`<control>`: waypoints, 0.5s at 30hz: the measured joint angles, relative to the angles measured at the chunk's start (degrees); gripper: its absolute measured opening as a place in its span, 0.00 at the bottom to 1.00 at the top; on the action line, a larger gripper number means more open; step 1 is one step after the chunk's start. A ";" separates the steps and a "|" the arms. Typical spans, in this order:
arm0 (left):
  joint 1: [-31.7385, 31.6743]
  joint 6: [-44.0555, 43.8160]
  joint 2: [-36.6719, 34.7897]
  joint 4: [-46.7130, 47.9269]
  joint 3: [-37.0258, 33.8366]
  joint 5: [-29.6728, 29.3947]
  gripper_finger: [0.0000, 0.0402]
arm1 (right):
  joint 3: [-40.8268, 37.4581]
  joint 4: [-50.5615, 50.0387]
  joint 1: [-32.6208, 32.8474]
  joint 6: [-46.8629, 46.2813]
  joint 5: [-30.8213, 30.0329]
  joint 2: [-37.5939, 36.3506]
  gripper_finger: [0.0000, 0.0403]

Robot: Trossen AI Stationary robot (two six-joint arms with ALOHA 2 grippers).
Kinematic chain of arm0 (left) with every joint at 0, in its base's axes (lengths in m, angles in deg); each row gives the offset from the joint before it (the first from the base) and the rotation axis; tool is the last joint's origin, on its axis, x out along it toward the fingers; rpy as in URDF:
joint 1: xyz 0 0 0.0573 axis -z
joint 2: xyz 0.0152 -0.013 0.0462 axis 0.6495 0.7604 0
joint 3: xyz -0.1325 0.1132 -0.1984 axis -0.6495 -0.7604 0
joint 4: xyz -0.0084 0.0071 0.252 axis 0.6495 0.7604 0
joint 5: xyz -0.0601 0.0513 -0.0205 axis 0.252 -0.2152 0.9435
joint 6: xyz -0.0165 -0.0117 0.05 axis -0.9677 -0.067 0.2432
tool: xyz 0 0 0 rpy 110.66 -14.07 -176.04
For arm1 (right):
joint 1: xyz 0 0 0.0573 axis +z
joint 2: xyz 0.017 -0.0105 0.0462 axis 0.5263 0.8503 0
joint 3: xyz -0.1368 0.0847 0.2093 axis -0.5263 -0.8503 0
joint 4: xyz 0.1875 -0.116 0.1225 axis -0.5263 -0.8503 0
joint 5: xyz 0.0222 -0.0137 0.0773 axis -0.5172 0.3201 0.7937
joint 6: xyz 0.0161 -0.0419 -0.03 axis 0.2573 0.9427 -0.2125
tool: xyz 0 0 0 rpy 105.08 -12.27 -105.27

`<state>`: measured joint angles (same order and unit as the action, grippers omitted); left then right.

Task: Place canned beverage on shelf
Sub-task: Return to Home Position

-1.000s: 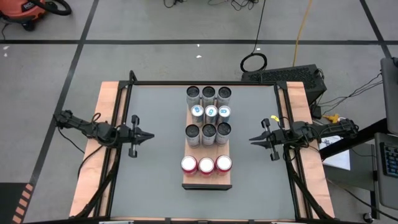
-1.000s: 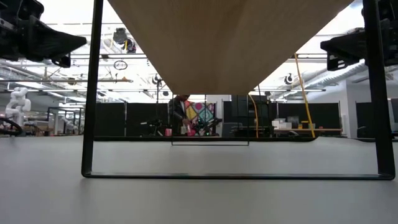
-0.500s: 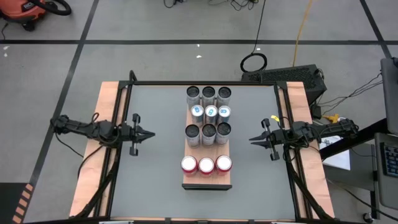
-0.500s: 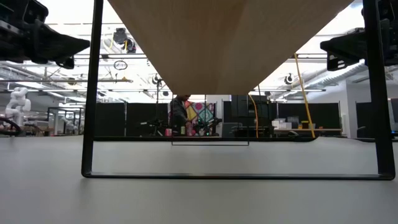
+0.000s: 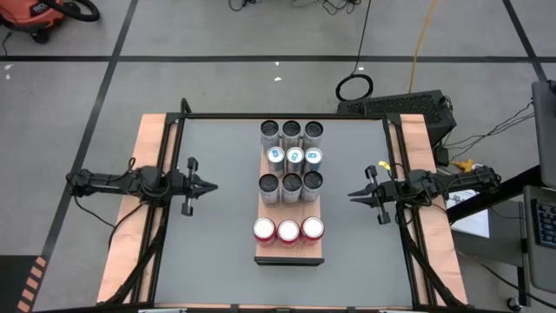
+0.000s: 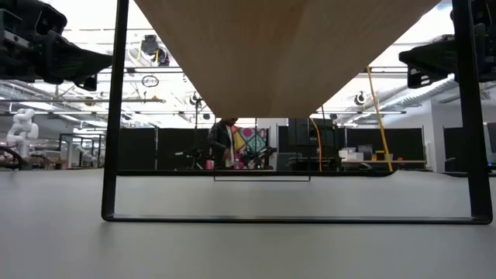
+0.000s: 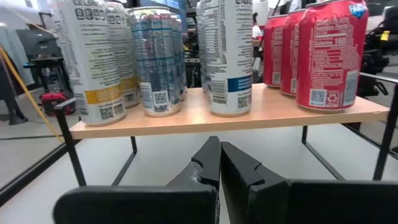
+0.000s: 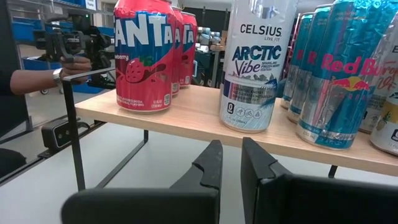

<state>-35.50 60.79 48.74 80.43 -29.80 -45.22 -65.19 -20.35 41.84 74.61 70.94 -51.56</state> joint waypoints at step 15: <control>-4.66 0.02 0.00 0.60 0.00 3.83 0.03 | 0.00 0.02 -0.01 -0.02 0.00 0.00 0.00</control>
<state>-40.16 60.81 48.74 81.03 -29.80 -41.39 -65.19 -20.33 41.83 74.59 70.94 -51.56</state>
